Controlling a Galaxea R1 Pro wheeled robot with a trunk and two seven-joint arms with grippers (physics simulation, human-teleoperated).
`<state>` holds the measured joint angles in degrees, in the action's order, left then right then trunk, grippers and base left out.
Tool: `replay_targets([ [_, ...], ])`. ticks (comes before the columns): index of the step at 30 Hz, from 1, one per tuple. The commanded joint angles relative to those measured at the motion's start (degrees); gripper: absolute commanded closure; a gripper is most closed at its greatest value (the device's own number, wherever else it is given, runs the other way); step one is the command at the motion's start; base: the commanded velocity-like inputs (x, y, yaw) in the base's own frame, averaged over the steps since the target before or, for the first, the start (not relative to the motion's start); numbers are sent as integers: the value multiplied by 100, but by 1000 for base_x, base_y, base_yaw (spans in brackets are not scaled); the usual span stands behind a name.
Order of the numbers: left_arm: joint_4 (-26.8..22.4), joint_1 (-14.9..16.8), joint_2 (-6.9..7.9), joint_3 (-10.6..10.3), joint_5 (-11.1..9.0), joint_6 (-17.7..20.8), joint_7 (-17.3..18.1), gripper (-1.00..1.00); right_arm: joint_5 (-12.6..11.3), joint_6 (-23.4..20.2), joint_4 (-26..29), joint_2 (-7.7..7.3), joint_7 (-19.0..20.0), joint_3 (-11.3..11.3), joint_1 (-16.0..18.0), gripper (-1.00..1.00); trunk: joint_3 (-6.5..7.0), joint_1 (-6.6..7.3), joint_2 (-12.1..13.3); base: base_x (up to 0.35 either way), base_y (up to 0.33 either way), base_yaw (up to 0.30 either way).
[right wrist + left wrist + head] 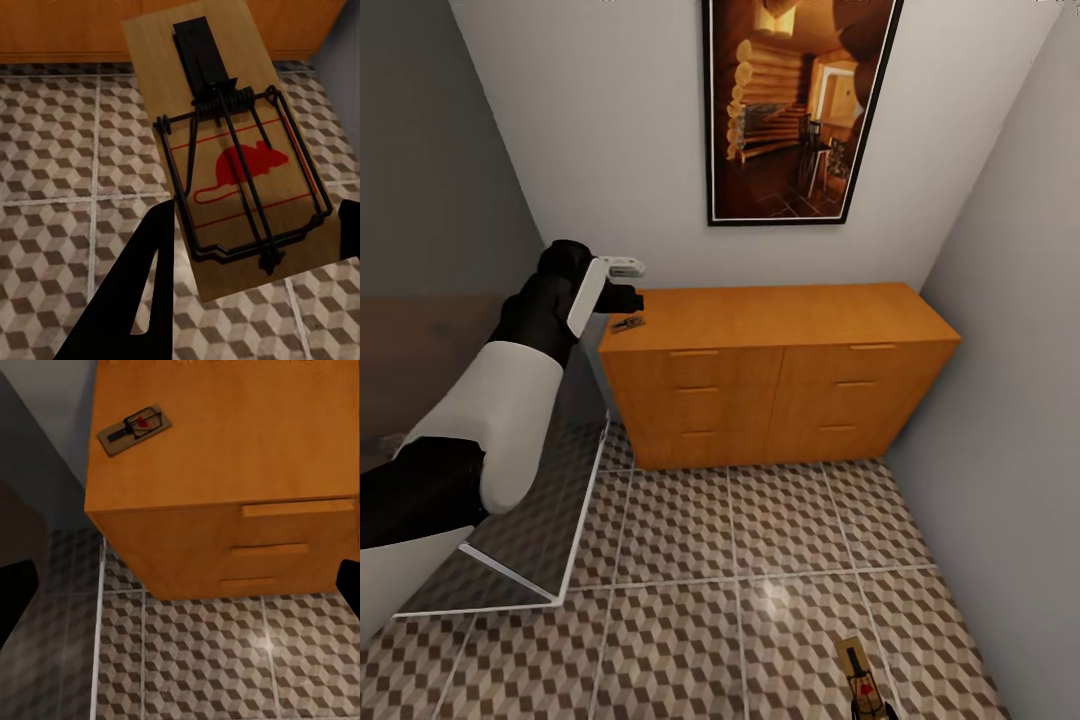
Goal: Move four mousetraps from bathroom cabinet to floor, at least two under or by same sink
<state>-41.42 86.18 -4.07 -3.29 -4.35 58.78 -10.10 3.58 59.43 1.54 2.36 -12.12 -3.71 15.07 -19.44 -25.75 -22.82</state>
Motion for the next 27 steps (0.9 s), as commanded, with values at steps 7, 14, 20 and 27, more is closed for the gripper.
replay_targets([
  [7, -6, 4, 3, -14, -48, 20, -45, -100, 25, 15, -5, 2, -54, -31, 4, 100, 31, -3, -10, 0, 0, -193],
  [14, -7, 4, 3, -14, -48, 20, -45, -100, 32, 33, -5, 1, -62, -25, 4, 100, 56, -3, -10, 0, 0, -125],
  [20, -65, 4, 11, -16, -48, 20, -45, -100, 29, 33, -5, 2, -62, -26, 4, 100, 57, -3, -10, 0, 0, -1],
  [27, -61, 6, 12, -22, -48, 20, -45, -100, 29, 33, -5, 2, -62, -25, 4, 100, 57, -3, -10, 0, 2, 0],
])
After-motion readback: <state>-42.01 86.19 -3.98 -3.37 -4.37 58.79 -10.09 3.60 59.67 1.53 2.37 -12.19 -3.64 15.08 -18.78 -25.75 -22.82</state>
